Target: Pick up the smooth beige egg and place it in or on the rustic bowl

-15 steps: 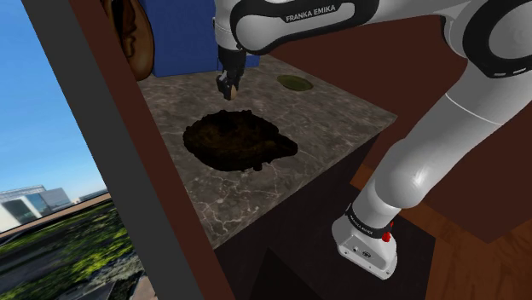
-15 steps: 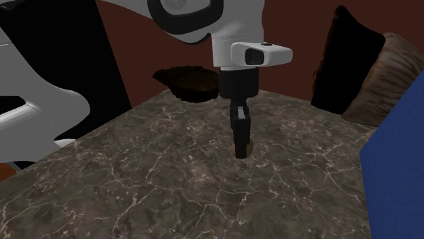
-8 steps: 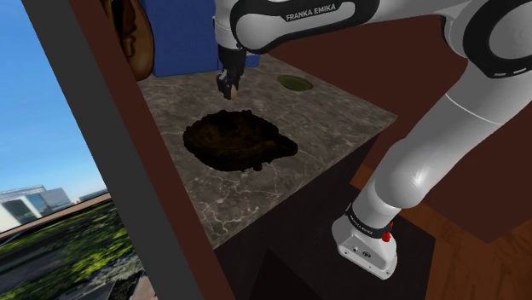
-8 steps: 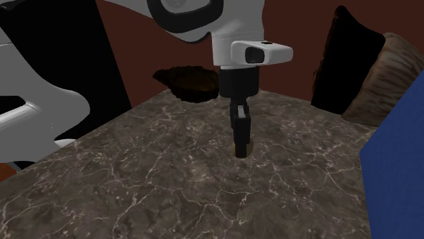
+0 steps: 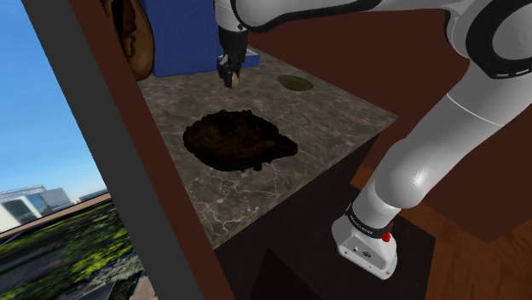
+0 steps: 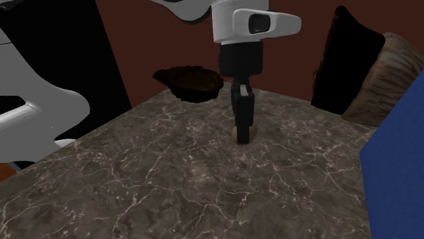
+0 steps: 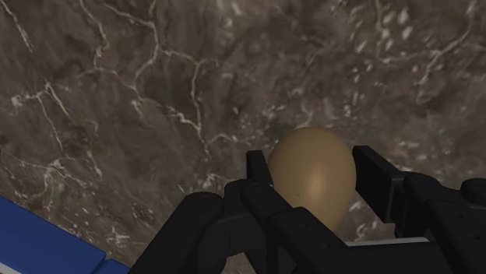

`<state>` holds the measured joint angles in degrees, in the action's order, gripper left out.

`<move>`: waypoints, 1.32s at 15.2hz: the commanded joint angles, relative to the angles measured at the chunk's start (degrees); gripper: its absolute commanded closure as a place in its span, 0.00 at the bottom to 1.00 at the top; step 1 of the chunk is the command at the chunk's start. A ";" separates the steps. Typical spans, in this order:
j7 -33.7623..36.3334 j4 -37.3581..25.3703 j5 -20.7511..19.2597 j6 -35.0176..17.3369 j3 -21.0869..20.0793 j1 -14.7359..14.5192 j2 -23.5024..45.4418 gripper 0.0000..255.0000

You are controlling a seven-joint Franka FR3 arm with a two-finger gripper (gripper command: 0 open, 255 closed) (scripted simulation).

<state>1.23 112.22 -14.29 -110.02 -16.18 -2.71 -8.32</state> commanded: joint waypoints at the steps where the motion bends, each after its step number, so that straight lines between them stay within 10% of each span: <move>1: -0.40 -1.52 0.14 1.51 0.00 0.00 -0.01 1.00; 20: -3.42 -18.48 0.22 16.07 -0.45 -0.10 2.20 1.00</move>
<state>-2.08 94.92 -13.97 -94.78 -16.56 -2.79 -6.50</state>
